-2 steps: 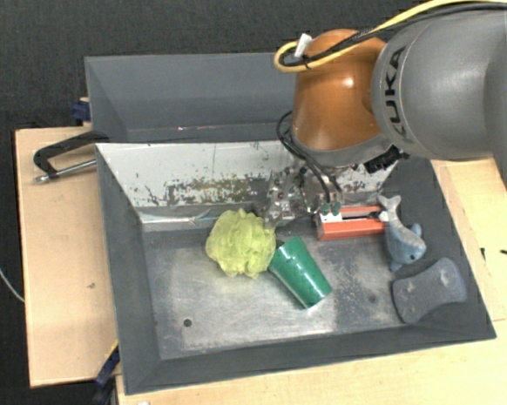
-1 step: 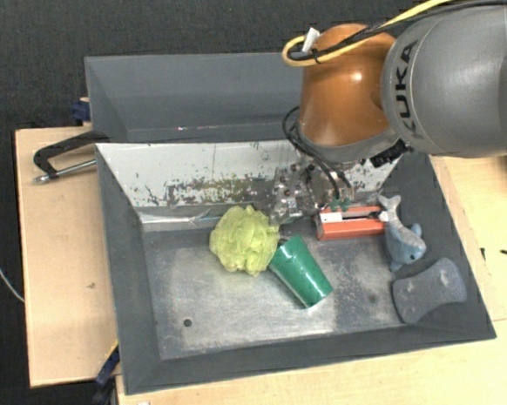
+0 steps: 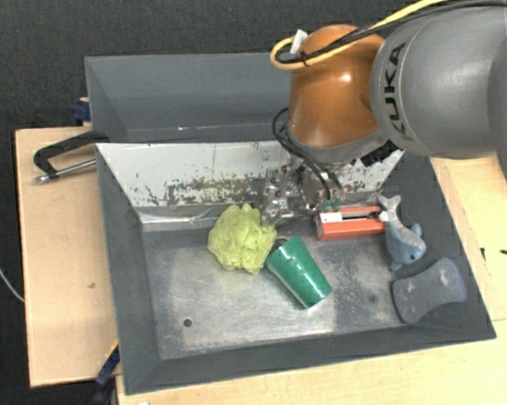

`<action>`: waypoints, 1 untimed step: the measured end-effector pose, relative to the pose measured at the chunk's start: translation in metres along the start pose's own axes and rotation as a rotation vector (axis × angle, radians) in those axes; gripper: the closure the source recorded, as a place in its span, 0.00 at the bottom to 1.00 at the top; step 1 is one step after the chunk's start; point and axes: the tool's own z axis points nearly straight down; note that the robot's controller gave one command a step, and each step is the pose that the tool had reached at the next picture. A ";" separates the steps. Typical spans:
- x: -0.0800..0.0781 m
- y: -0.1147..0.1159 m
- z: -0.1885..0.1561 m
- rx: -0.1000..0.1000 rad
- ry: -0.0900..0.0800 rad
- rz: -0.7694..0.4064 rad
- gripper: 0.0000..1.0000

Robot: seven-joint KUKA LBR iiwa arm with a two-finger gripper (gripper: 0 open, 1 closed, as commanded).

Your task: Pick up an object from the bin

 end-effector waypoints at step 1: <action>0.013 -0.007 -0.035 -0.001 0.001 -0.051 1.00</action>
Offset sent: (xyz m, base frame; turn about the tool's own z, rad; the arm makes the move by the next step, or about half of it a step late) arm 0.0000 0.0000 0.0000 0.0000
